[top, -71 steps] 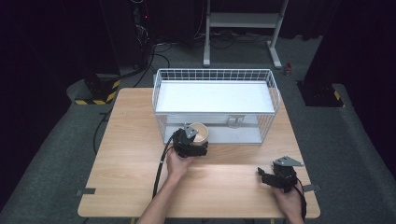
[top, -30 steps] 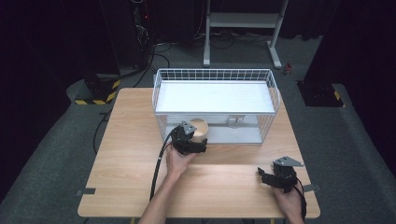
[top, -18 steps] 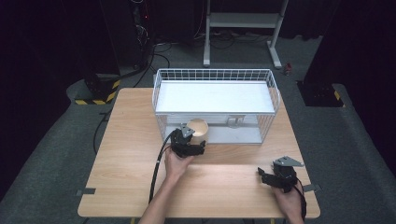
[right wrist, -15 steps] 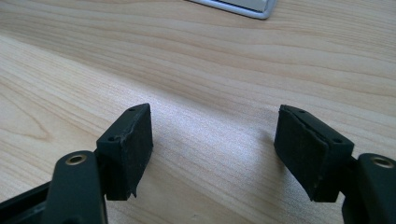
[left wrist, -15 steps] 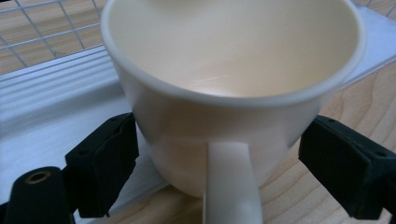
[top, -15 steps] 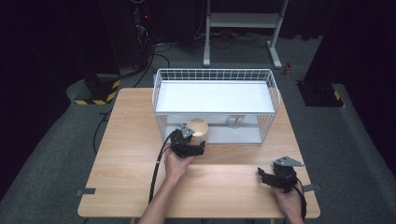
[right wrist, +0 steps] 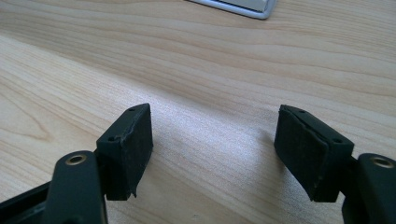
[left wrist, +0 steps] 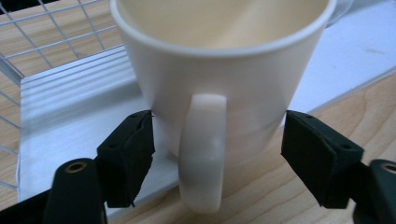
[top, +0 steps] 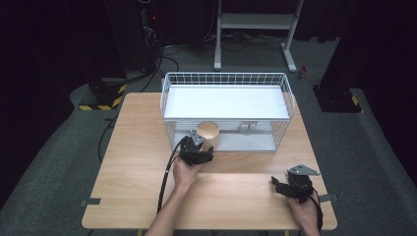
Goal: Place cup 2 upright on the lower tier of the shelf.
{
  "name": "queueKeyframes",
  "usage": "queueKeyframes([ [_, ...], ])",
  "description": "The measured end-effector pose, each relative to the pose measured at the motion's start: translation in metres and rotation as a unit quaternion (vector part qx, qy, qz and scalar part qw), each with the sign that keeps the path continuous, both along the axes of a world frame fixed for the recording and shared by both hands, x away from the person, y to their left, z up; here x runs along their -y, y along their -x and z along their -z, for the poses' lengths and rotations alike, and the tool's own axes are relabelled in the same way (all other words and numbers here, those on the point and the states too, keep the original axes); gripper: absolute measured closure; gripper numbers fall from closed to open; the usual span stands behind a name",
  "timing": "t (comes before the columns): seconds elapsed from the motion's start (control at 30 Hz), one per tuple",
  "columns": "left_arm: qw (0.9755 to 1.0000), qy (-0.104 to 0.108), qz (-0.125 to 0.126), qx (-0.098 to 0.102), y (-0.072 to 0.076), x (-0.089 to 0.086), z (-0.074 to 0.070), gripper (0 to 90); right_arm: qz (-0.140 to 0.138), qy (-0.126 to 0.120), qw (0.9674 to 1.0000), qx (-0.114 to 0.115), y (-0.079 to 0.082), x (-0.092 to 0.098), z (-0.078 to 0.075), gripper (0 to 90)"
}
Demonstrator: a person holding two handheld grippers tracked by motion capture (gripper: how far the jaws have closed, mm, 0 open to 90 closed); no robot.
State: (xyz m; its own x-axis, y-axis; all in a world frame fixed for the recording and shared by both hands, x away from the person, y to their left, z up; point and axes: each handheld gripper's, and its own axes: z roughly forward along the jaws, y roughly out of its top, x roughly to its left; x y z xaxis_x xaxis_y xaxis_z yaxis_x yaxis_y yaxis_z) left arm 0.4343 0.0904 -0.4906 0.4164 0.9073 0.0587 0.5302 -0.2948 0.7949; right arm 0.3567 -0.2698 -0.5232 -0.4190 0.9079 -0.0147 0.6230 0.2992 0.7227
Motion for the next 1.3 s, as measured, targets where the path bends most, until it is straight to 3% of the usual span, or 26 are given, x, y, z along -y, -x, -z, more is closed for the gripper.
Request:
queueKeyframes([
  [0.27,0.9999,0.000,-0.010,-0.004,-0.005,0.000,0.003,35.0,0.000,0.000,1.0000,0.000,0.000,0.000,0.000,28.3],
  [0.43,0.9997,-0.019,-0.016,-0.002,-0.007,0.002,0.006,39.0,0.000,0.000,1.0000,0.000,0.000,0.000,0.000,28.3],
  [0.6,0.9995,-0.021,-0.022,-0.004,-0.011,0.001,0.009,46.0,-0.001,0.000,1.0000,0.001,0.000,0.000,0.000,28.2],
  [0.7,0.9995,-0.015,-0.025,-0.012,-0.013,0.001,0.011,50.0,-0.001,0.000,1.0000,0.001,0.000,0.000,0.000,28.3],
  [0.93,0.9990,-0.031,-0.020,-0.025,-0.023,0.003,0.008,56.1,-0.001,0.000,1.0000,0.001,0.000,0.000,0.000,28.2],
  [1.2,0.9991,-0.002,-0.028,-0.031,-0.027,0.003,0.011,64.1,-0.001,0.000,1.0000,0.001,0.000,0.000,0.000,28.2],
  [1.3,0.9992,-0.010,-0.030,-0.024,-0.029,0.001,0.010,66.2,-0.001,0.000,1.0000,0.001,0.000,0.000,0.000,28.2],
])
